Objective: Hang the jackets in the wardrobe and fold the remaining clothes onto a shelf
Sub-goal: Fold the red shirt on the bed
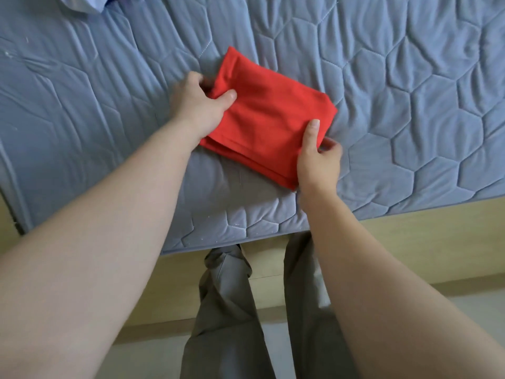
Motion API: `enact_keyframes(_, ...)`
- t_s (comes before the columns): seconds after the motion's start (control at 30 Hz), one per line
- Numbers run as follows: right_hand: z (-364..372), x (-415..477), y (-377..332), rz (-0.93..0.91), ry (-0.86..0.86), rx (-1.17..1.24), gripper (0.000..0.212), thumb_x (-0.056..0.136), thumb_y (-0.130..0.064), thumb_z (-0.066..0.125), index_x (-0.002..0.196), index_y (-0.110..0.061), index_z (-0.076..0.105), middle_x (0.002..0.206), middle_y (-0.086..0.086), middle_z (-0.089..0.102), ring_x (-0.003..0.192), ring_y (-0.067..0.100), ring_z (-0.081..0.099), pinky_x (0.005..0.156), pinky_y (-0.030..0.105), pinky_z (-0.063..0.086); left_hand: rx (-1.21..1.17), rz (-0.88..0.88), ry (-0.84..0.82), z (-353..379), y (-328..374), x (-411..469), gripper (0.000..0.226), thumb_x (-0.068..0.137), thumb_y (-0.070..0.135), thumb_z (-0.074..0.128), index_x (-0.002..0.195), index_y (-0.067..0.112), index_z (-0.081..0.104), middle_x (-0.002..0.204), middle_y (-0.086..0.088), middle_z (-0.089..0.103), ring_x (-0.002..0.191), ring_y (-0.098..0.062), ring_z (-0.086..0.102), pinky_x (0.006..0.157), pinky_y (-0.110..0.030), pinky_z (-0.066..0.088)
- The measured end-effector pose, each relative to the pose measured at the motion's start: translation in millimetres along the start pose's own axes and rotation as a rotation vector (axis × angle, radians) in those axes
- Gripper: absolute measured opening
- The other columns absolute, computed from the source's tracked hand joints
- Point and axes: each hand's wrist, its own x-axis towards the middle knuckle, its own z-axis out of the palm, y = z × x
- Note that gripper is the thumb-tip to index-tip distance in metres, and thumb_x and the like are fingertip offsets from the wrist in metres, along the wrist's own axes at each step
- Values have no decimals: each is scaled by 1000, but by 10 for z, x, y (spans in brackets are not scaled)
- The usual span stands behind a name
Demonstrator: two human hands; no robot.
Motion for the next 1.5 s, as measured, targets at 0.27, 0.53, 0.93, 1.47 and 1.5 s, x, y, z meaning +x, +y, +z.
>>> enact_keyframes(0.27,-94,-61,-120,36,-248,103,75,71,-84,59,118,-25,62,109,-11,73,99,8,71,91,36,59,-389,-354,-461,-234,24,-66,50,78,55,81,104,14,70,101,0,79,87,-12,76,81,-32,60)
enact_keyframes(0.53,-483,-1171,-684,12,-257,-99,66,84,-58,73,124,-8,57,111,3,68,99,19,68,93,43,58,-497,-346,-227,-1374,-28,-1330,39,86,48,76,101,13,70,98,-5,78,88,-19,75,78,-30,61)
enact_keyframes(0.93,-399,-4495,-1569,-1122,-773,-946,101,79,-37,82,154,-25,16,152,14,29,133,32,45,100,41,45,122,38,371,-4354,-331,-4342,46,80,56,77,78,16,55,68,0,54,72,-33,59,63,-40,44)
enact_keyframes(1.47,1632,-8772,-1121,-2364,-1084,-1504,36,96,-47,57,91,-26,29,74,-4,41,74,31,53,56,36,34,371,-52,580,-6582,-2980,-6446,32,96,44,61,120,24,66,98,11,48,91,-14,57,80,-36,50)
enact_keyframes(1.5,1769,-8962,-1060,-2419,-1105,-1488,36,97,-47,56,91,-27,27,74,-4,41,73,30,52,55,36,33,331,-77,609,-6689,-3160,-6518,30,96,42,62,121,25,66,100,11,49,92,-14,57,81,-37,50)
